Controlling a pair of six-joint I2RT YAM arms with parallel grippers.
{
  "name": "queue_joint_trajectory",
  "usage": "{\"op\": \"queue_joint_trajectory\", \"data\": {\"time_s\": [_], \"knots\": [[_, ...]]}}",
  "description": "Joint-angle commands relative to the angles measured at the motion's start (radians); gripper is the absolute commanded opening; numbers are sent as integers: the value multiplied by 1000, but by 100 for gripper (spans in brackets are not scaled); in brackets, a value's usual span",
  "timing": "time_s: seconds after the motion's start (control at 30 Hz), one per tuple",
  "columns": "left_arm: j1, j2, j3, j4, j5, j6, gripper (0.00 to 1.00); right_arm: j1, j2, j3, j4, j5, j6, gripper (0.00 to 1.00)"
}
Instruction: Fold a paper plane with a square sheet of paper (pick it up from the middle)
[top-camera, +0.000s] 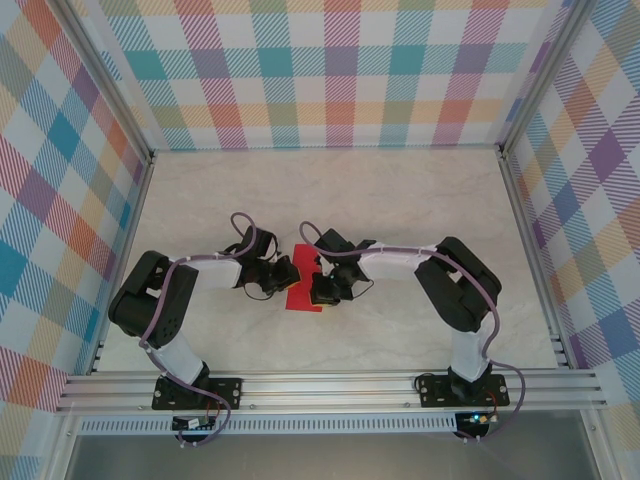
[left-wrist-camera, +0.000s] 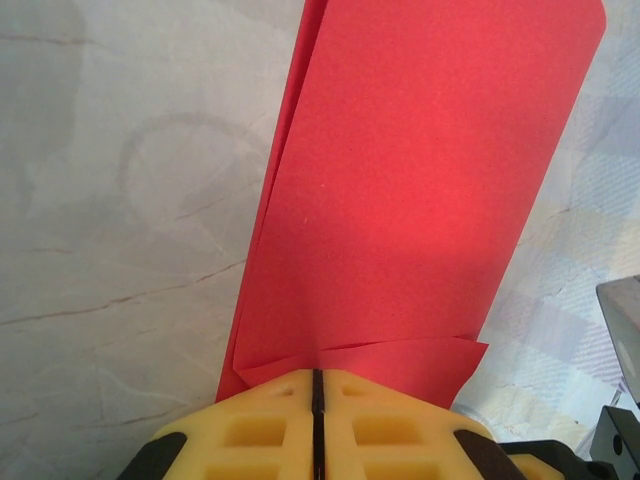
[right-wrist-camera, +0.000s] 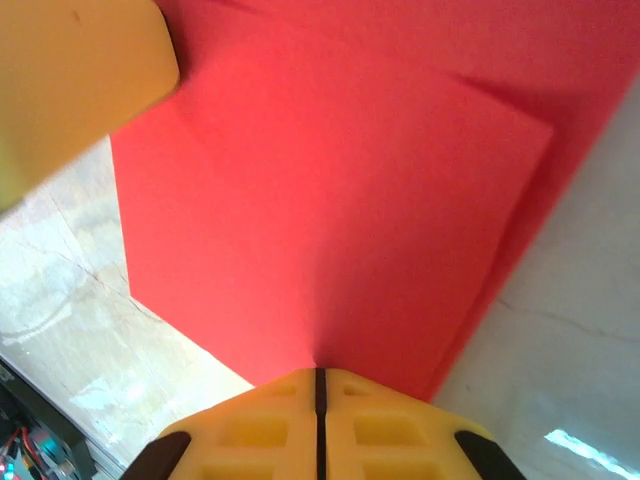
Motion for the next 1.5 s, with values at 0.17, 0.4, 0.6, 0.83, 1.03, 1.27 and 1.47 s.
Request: {"op": "queue_joint_trajectory", "data": {"time_s": [0.17, 0.4, 0.6, 0.83, 1.03, 1.27, 1.47], "knots": [[-7, 30, 6, -70, -55, -8, 9, 7, -39, -59, -98, -22, -37, 8], [-7, 27, 8, -73, -53, -11, 9, 6, -50, -92, -98, -36, -62, 8], [-7, 23, 9, -72, -49, -11, 9, 7, -65, -105, -105, -28, -71, 8], [-7, 6, 14, -63, -26, -15, 10, 1, -193, -103, -71, 46, -68, 8], [-10, -36, 24, -18, 48, -41, 16, -36, -202, -73, 24, 127, -16, 9], [-11, -141, 11, -34, 41, -54, 24, -55, -90, 18, 48, 150, 4, 9], [-12, -180, -25, -60, 1, -56, 31, -68, -57, 42, 58, 156, 4, 9]]}}
